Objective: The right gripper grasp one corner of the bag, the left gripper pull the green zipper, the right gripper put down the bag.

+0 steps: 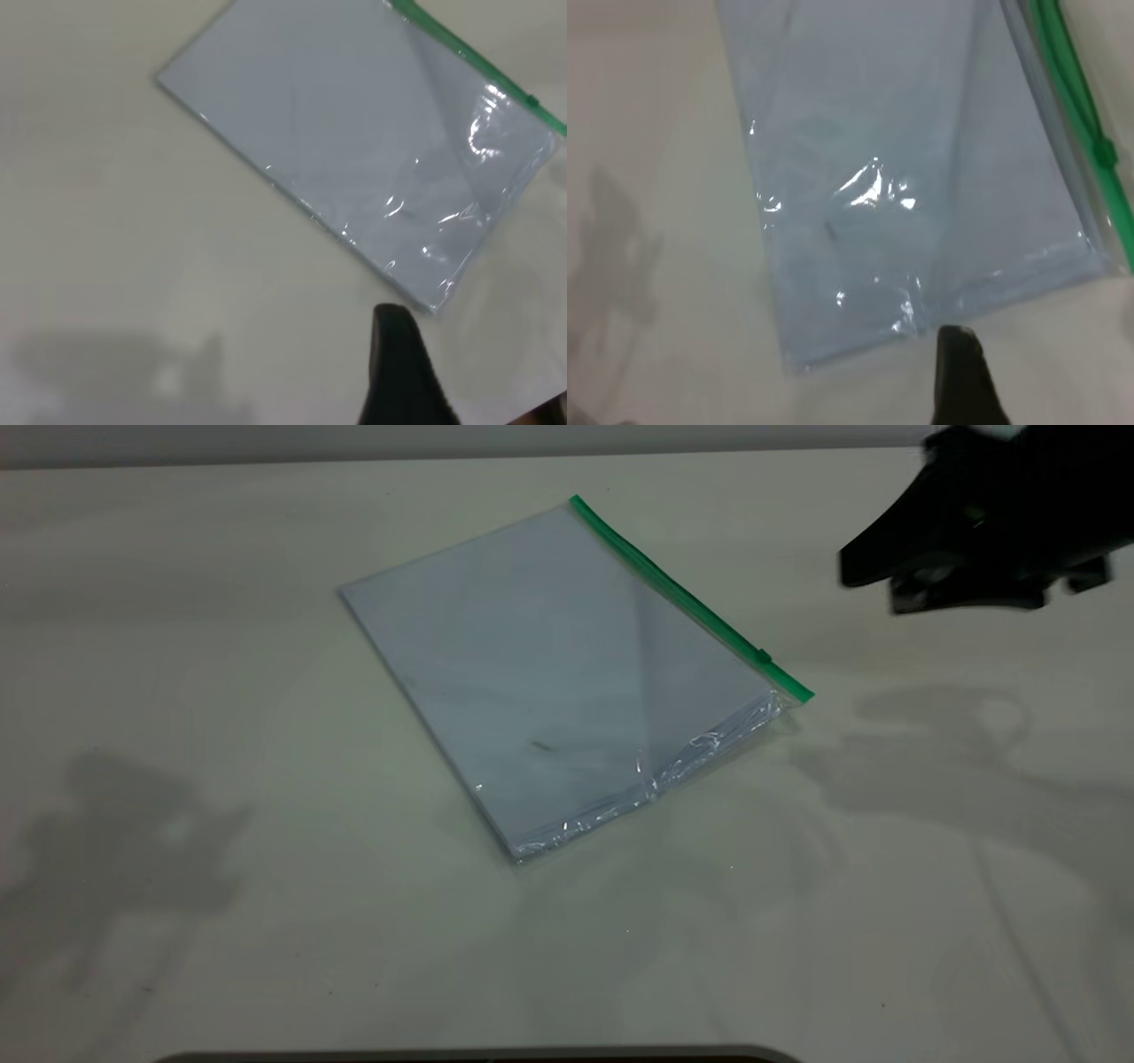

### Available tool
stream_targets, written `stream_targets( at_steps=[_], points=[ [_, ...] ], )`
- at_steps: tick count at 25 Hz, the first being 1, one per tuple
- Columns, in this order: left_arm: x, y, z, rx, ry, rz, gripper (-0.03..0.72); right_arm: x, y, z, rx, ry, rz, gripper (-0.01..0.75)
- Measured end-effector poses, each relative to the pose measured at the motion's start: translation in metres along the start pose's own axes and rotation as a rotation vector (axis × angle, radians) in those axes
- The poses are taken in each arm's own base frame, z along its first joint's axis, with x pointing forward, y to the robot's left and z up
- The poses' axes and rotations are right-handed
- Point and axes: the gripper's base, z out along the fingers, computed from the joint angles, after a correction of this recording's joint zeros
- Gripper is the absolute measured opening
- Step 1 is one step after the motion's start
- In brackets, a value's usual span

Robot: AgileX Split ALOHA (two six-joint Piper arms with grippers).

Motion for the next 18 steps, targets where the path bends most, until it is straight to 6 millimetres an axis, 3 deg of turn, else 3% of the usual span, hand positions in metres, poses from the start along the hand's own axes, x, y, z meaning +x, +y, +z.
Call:
stream_targets(
  at_steps=[9,18],
  points=[
    [0.000,0.000,0.000,0.001,-0.002,0.004,0.511,-0.004,-0.040,0.058,-0.006,0.069,0.045,0.502],
    [0.000,0.000,0.000,0.001,-0.002,0.005,0.511,0.007,-0.066,0.095,-0.032,0.127,0.076,0.502]
  ],
)
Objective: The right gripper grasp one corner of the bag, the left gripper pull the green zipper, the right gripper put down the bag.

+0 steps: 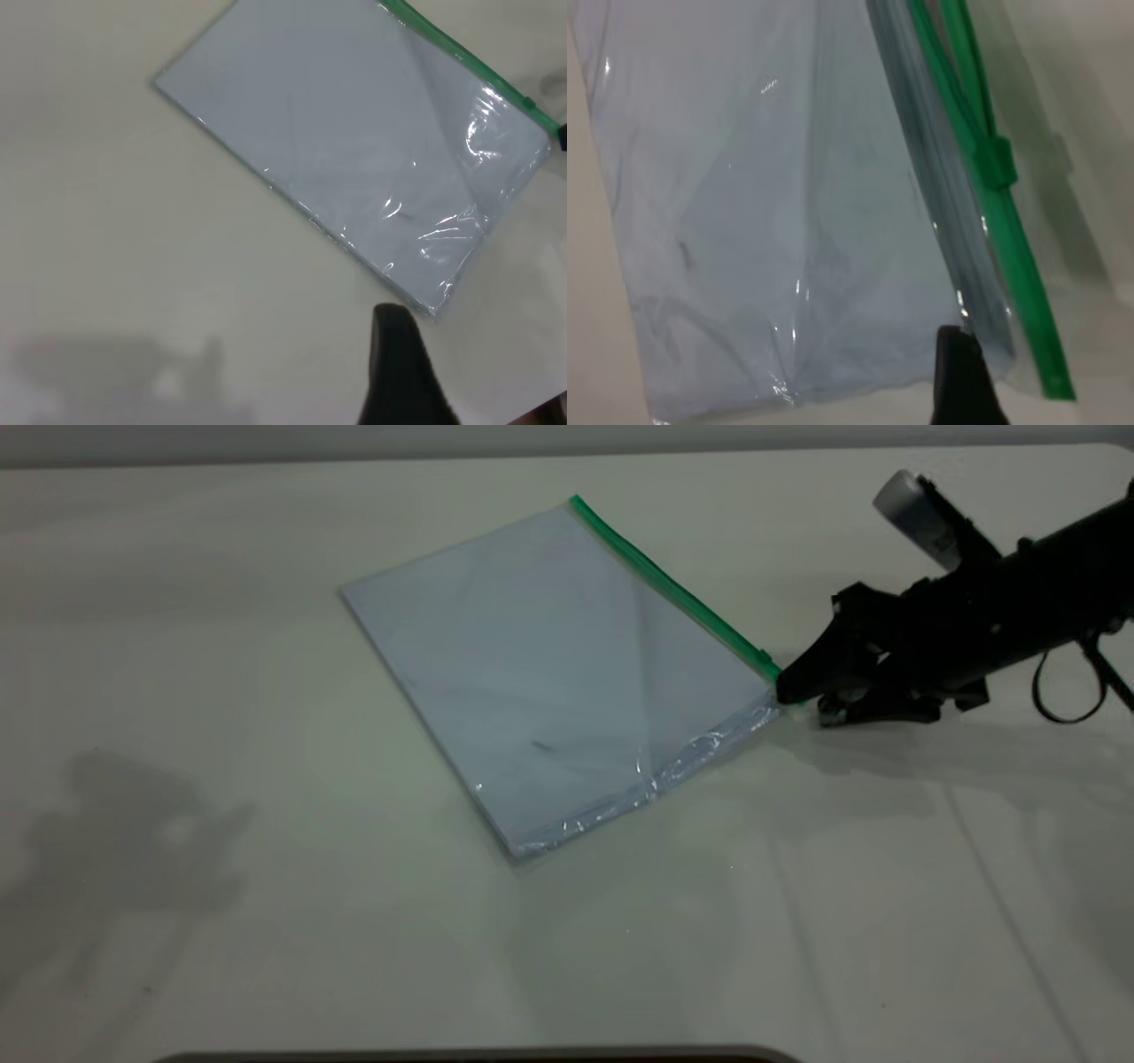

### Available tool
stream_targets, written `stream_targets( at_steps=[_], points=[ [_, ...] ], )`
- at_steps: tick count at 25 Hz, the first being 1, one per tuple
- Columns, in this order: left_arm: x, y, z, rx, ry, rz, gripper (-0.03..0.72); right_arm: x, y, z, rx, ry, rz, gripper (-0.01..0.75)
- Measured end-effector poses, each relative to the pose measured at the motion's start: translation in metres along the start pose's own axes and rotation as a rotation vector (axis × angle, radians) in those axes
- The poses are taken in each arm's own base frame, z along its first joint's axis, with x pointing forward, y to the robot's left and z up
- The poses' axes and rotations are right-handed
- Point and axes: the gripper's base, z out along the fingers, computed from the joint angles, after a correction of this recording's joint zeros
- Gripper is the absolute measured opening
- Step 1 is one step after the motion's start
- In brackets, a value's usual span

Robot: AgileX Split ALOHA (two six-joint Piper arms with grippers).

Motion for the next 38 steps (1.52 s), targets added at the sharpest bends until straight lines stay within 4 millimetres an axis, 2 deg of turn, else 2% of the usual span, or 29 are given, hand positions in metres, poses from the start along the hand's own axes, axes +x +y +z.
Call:
stream_targets(
  at_steps=[5,11,13,15,18,21,23,27,30,33,35,38],
  points=[
    [0.000,0.000,0.000,0.000,0.000,0.000,0.511,0.004,0.000,0.013,-0.078,0.001,0.048,0.502],
    [0.000,0.000,0.000,0.000,0.000,0.000,0.511,0.004,0.017,0.027,-0.093,-0.033,0.024,0.499],
    [0.000,0.000,0.000,0.000,0.000,0.000,0.511,0.005,0.021,0.030,-0.080,-0.027,0.008,0.476],
    [0.000,0.000,0.000,0.000,0.000,0.000,0.511,0.005,0.020,0.032,-0.056,-0.025,0.000,0.433],
    [0.000,0.000,0.000,0.000,0.000,0.000,0.511,0.005,0.019,0.032,-0.046,-0.029,0.004,0.316],
    [0.000,0.000,0.000,-0.001,-0.002,0.000,0.511,0.005,0.020,0.032,-0.056,-0.029,0.001,0.124],
    [0.000,0.000,0.000,-0.001,-0.002,0.000,0.511,0.005,0.022,0.031,-0.084,-0.031,0.001,0.040],
    [0.000,0.000,0.000,-0.002,-0.002,0.001,0.511,0.010,0.033,0.029,-0.192,0.041,-0.091,0.034],
    [0.000,0.000,0.000,-0.003,-0.003,0.011,0.511,0.025,0.037,0.025,-0.248,0.213,-0.195,0.034],
    [-0.001,0.001,0.000,-0.008,-0.009,0.014,0.511,0.034,0.034,0.018,-0.200,0.381,-0.270,0.034],
    [-0.002,0.001,0.000,-0.015,-0.019,0.015,0.511,0.028,0.032,0.012,-0.128,0.423,-0.327,0.034],
    [-0.003,0.003,0.002,-0.021,-0.026,0.009,0.511,-0.005,0.037,0.004,-0.019,0.339,-0.404,0.034]
  ],
)
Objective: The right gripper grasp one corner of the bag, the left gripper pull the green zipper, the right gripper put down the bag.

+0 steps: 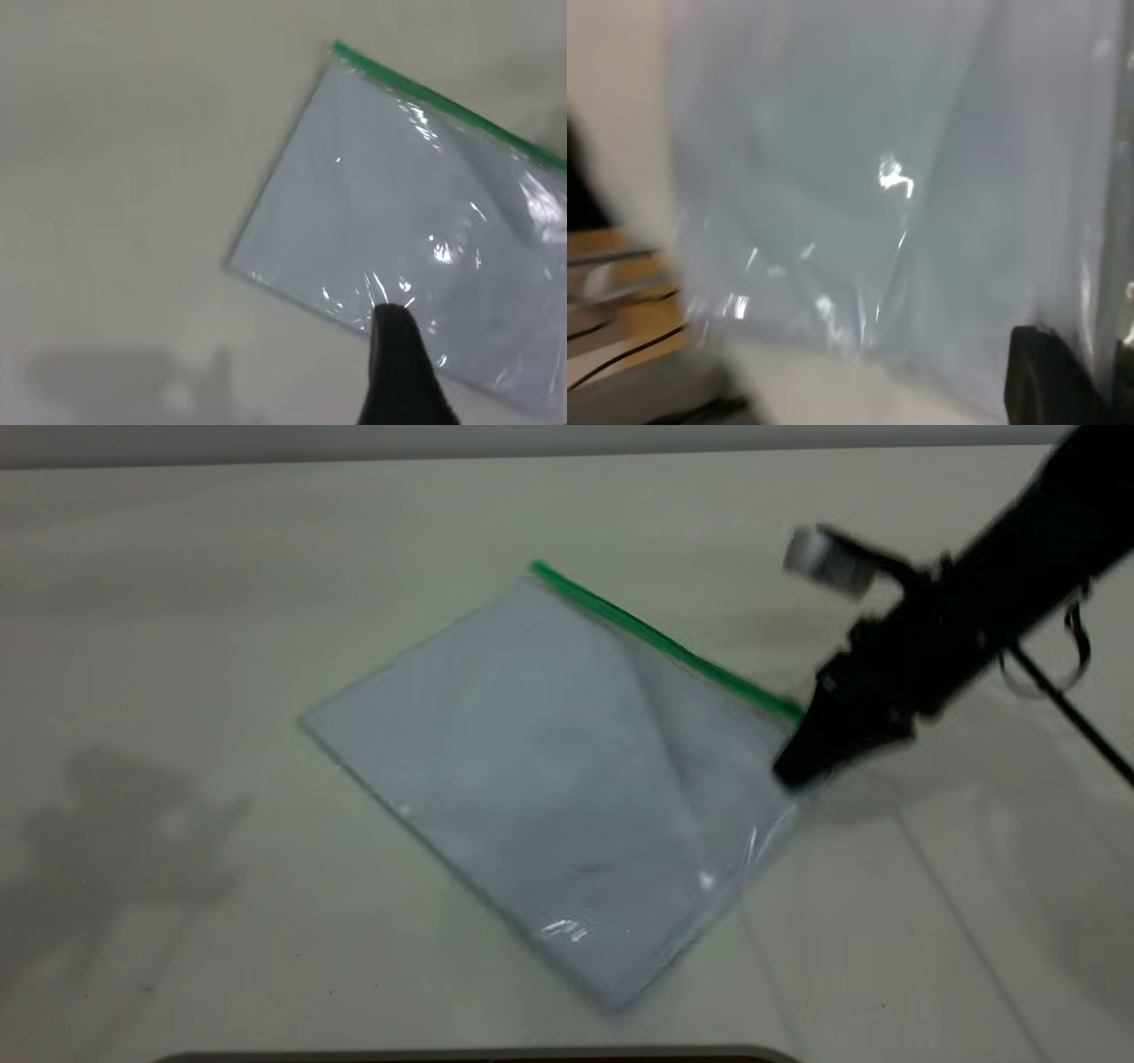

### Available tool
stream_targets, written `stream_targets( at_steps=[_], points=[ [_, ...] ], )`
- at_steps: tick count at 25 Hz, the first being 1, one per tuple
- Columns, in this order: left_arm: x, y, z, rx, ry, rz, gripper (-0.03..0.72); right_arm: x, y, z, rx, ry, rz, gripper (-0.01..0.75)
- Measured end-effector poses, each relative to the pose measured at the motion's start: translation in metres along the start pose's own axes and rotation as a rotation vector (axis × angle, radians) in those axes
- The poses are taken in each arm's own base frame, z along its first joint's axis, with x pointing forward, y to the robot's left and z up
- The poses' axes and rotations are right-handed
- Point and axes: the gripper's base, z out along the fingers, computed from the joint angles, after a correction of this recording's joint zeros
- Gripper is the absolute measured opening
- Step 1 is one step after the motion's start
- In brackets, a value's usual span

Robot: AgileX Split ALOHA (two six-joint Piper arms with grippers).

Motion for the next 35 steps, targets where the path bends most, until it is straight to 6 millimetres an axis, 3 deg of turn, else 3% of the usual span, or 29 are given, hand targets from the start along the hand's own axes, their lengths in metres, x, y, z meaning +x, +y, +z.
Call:
stream_targets(
  at_steps=[5,9,13,18,23,29,35],
  points=[
    [0.000,0.009,0.024,0.024,0.040,-0.030,0.511,-0.063,0.013,-0.036,0.155,-0.188,-0.143,0.034],
    [-0.010,0.013,0.054,0.086,0.041,0.008,0.511,-0.090,0.045,-0.040,0.160,-0.232,-0.266,0.034],
    [-0.045,0.001,0.088,0.175,-0.020,0.116,0.511,-0.095,0.074,-0.026,0.123,-0.207,-0.331,0.034],
    [-0.074,-0.011,0.140,0.253,-0.026,0.287,0.511,-0.094,0.087,-0.021,0.069,-0.177,-0.376,0.034],
    [-0.080,-0.024,0.198,0.443,0.051,0.476,0.511,-0.093,0.099,-0.030,0.015,-0.165,-0.416,0.034],
    [-0.076,-0.041,0.246,0.672,0.116,0.644,0.511,-0.095,0.103,-0.036,0.014,-0.174,-0.446,0.034],
    [-0.075,-0.057,0.268,0.701,0.162,0.759,0.511,-0.095,0.103,-0.036,0.016,-0.170,-0.455,0.034]
  ],
)
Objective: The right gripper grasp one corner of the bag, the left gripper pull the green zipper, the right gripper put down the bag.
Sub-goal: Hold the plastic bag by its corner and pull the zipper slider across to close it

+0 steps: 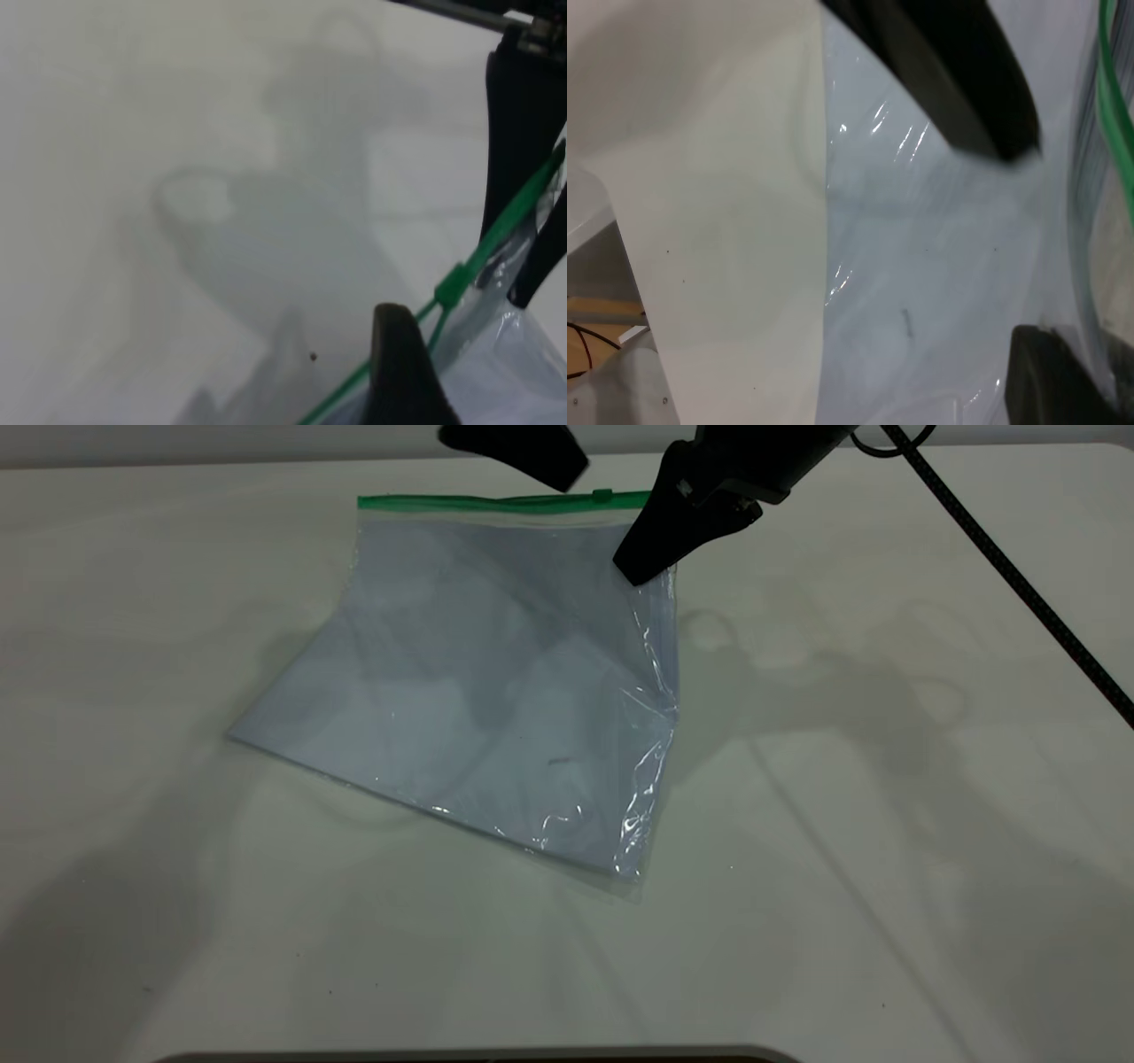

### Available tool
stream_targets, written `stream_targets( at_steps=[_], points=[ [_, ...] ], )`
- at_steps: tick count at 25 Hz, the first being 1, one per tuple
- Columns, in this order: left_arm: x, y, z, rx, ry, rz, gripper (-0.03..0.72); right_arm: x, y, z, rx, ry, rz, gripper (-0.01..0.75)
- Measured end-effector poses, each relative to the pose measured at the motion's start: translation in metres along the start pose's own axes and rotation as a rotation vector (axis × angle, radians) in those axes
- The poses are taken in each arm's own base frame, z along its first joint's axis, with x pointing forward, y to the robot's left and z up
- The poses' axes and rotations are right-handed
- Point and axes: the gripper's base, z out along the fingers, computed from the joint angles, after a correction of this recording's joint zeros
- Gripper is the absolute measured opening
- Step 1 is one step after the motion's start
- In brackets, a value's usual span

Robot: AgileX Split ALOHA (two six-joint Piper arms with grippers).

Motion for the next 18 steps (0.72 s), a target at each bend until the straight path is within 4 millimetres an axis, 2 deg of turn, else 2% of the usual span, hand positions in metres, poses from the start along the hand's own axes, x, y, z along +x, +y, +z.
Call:
stream_targets(
  at_steps=[6,11,18],
  points=[
    [-0.009,-0.008,0.018,0.006,0.021,0.044,0.497,0.000,0.000,0.000,-0.002,0.001,-0.001,0.034],
    [-0.002,-0.004,0.030,0.001,0.033,0.029,0.449,0.000,0.001,0.000,-0.009,0.003,-0.001,0.034],
    [0.001,-0.003,0.033,0.000,0.037,0.024,0.357,0.000,0.000,0.000,-0.003,0.004,-0.004,0.034]
  ],
)
